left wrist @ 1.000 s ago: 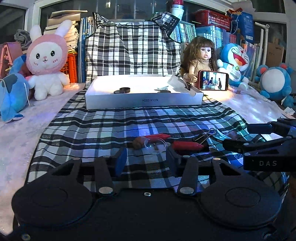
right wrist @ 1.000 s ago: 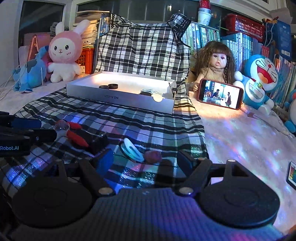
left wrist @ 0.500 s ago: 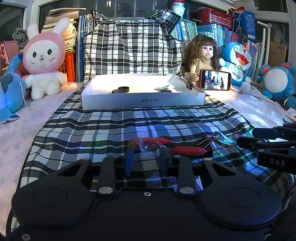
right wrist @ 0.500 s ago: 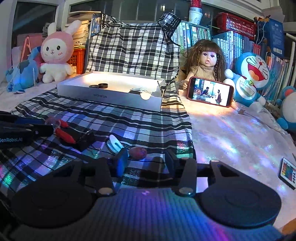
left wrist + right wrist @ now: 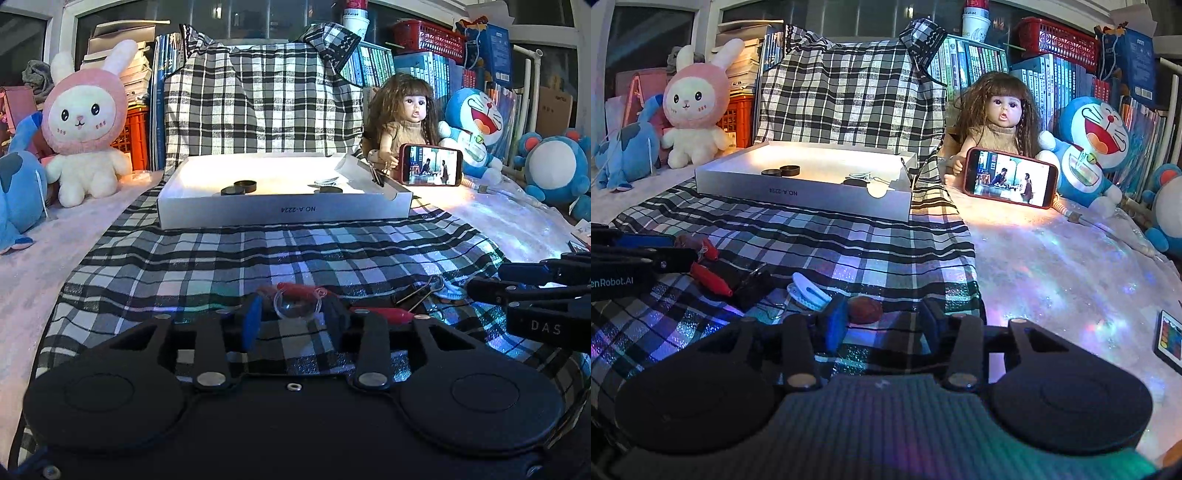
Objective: Organize rigid objects
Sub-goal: 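Grasp the small brown ball with the right tool while the left tool grasps the clear round lid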
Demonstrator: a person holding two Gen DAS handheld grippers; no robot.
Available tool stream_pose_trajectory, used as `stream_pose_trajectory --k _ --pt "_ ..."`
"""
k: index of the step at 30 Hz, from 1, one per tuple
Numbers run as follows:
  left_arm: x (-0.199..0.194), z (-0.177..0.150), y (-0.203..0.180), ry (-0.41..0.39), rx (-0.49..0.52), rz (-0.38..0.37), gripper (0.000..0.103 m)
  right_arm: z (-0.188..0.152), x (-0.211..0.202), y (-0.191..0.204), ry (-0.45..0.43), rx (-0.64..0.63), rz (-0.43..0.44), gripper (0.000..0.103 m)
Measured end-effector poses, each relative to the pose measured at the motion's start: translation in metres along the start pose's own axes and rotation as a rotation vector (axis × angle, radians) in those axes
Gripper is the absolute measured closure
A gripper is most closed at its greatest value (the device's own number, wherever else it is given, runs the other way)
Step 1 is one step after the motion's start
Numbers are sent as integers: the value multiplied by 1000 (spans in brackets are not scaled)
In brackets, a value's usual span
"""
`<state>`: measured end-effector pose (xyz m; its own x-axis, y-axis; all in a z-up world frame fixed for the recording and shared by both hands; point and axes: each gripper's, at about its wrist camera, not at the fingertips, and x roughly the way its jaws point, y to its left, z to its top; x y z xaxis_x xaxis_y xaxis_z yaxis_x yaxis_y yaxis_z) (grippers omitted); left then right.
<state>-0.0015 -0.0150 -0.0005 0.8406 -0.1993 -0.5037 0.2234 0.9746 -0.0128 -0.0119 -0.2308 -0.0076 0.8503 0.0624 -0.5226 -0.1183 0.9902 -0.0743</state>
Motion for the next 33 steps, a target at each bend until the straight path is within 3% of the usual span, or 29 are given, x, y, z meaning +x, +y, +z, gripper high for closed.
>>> stream_pose_trajectory --k 14,21,33 --pt "10 -2 -5 16 11 -13 65 -1 8 3 18 16 18 57" --pt "10 0 -2 13 -35 -24 76 -2 7 4 17 19 20 58" --pt "4 1 -5 -6 -9 -15 76 -2 3 6 16 20 28 61"
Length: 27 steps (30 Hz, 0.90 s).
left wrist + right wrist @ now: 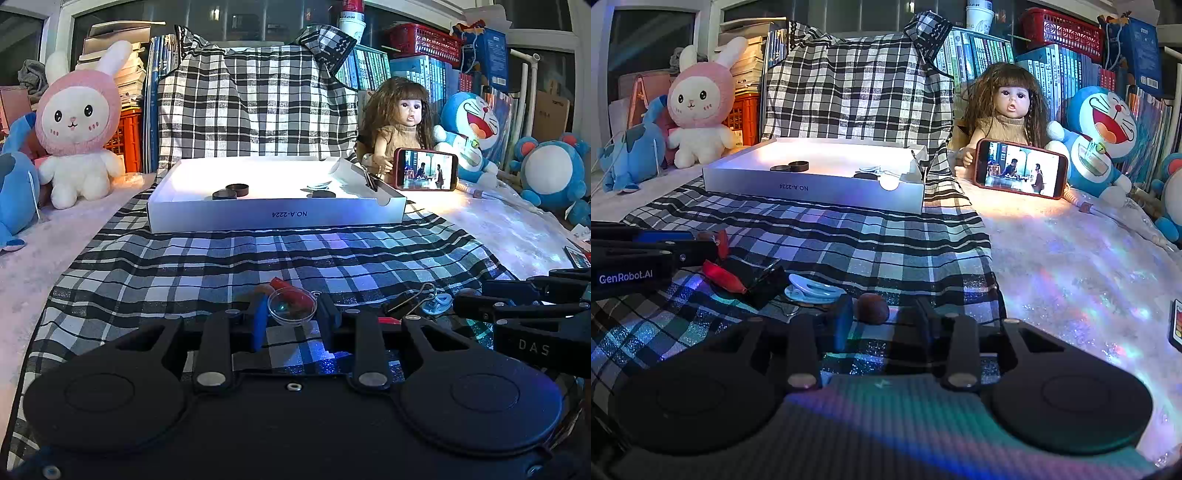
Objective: Organize rigid objects
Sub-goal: 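Grasp the small brown ball with the right tool while the left tool grasps the clear round lid, then carry the brown ball with the right tool while the left tool carries the clear lid into the box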
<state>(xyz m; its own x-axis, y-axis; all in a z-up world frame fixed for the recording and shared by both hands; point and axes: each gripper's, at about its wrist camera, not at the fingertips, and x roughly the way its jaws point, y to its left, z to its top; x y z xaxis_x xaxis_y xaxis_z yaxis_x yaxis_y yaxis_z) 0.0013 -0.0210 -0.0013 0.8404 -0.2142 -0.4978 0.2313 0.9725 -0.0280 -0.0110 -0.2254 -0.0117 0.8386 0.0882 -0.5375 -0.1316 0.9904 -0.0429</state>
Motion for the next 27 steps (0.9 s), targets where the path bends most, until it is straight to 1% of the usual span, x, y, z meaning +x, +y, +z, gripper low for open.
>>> stream_pose_trajectory --k 1,5,8,17,27 --pt "0 0 0 0 0 1 76 0 0 0 1 -1 1 63" --pt "-2 1 0 2 -4 6 76 0 1 1 7 -6 6 74" --pt "-3 2 3 6 -12 11 76 1 1 2 8 -10 9 80" --pt "-4 7 14 14 -40 33 76 5 -1 1 4 8 12 80" --pt "-2 18 21 25 -68 63 76 21 0 0 -15 15 12 80"
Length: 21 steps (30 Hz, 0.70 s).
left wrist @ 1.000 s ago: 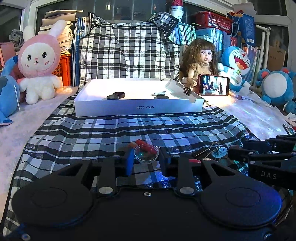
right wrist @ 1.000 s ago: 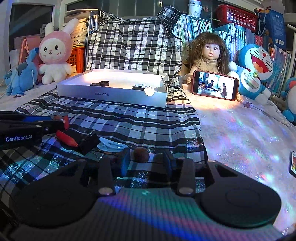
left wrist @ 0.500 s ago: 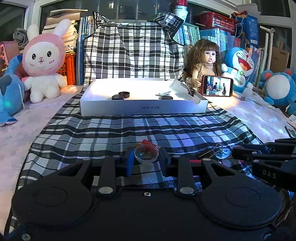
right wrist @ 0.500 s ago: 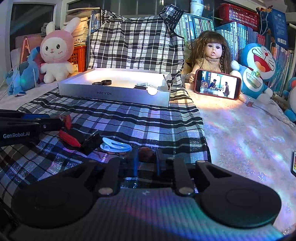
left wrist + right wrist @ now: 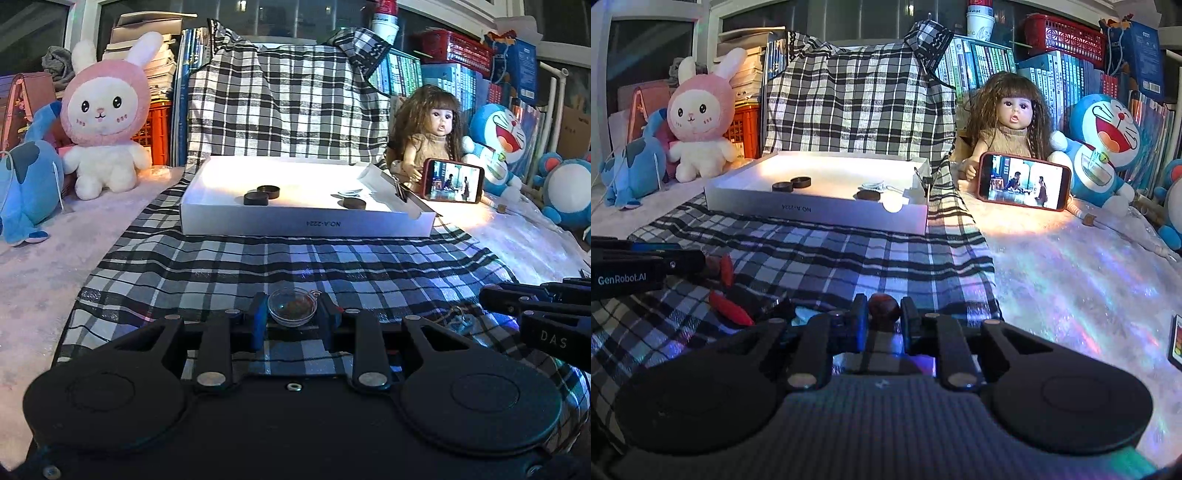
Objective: Organize rigid objects
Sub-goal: 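Carry the brown ball with the right tool while the left tool carries the clear lid into the box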
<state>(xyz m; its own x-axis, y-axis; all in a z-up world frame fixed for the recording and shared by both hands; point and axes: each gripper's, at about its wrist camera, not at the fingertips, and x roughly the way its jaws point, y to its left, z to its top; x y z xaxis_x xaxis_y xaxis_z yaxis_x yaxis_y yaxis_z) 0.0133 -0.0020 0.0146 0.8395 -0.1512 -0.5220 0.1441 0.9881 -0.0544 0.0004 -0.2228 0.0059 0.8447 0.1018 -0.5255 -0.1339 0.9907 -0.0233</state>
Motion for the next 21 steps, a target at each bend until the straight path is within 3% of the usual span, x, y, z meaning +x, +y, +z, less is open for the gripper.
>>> stream_pose_trajectory --k 15,21 --pt "13 50 3 -6 -24 -5 76 52 19 3 -31 33 44 80" --pt "33 80 7 10 -26 -10 76 79 43 1 6 70 68 80"
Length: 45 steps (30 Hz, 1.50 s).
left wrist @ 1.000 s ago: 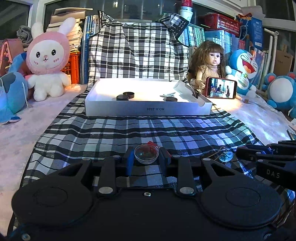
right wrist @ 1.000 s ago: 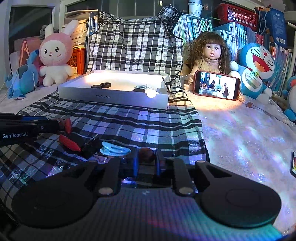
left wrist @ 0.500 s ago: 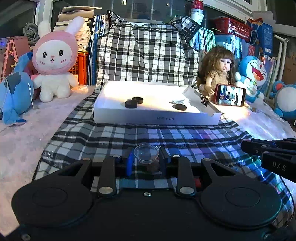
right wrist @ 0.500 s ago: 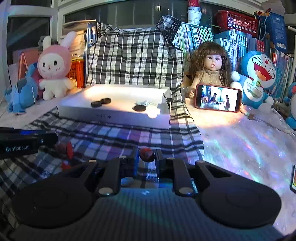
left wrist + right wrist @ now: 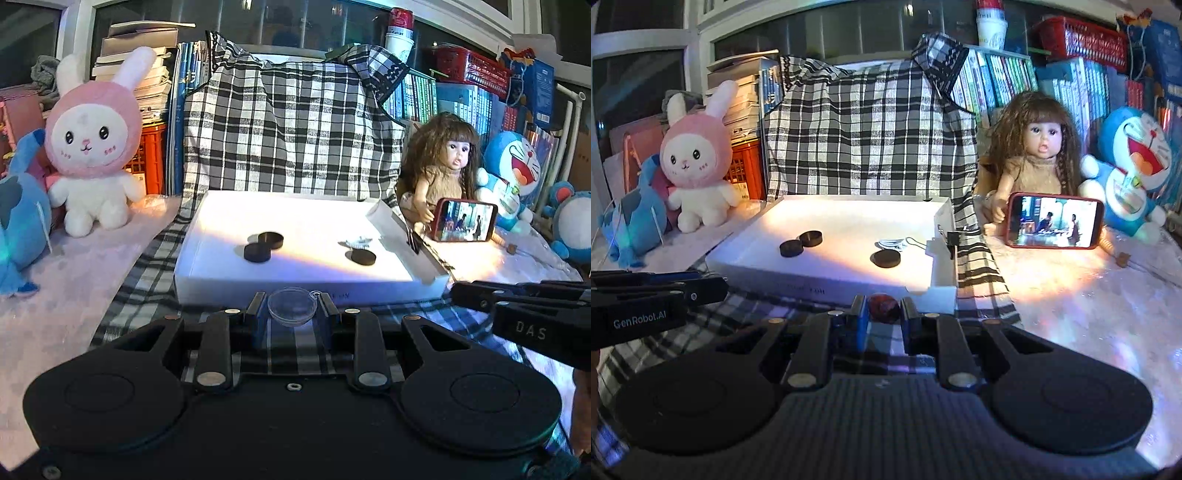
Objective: Organize rigid objects
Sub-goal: 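Carry the brown ball with the right tool while the left tool carries the clear lid into the box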
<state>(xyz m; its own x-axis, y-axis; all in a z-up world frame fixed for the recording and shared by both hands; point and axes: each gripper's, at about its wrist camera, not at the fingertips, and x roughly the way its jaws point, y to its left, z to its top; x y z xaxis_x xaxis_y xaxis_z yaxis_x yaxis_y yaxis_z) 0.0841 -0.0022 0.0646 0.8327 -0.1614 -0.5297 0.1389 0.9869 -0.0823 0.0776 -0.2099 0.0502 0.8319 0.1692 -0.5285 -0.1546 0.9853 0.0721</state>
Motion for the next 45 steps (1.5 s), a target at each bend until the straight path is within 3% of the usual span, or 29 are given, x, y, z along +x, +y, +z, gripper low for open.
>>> stream_pose_trajectory --k 12,24,45 --pt "61 51 17 100 -36 -17 76 38 64 -3 133 37 20 80" --pt "125 59 32 229 -51 9 76 60 122 -15 303 138 19 80" --pt "169 57 40 248 -65 43 76 60 159 -11 336 106 -24 80"
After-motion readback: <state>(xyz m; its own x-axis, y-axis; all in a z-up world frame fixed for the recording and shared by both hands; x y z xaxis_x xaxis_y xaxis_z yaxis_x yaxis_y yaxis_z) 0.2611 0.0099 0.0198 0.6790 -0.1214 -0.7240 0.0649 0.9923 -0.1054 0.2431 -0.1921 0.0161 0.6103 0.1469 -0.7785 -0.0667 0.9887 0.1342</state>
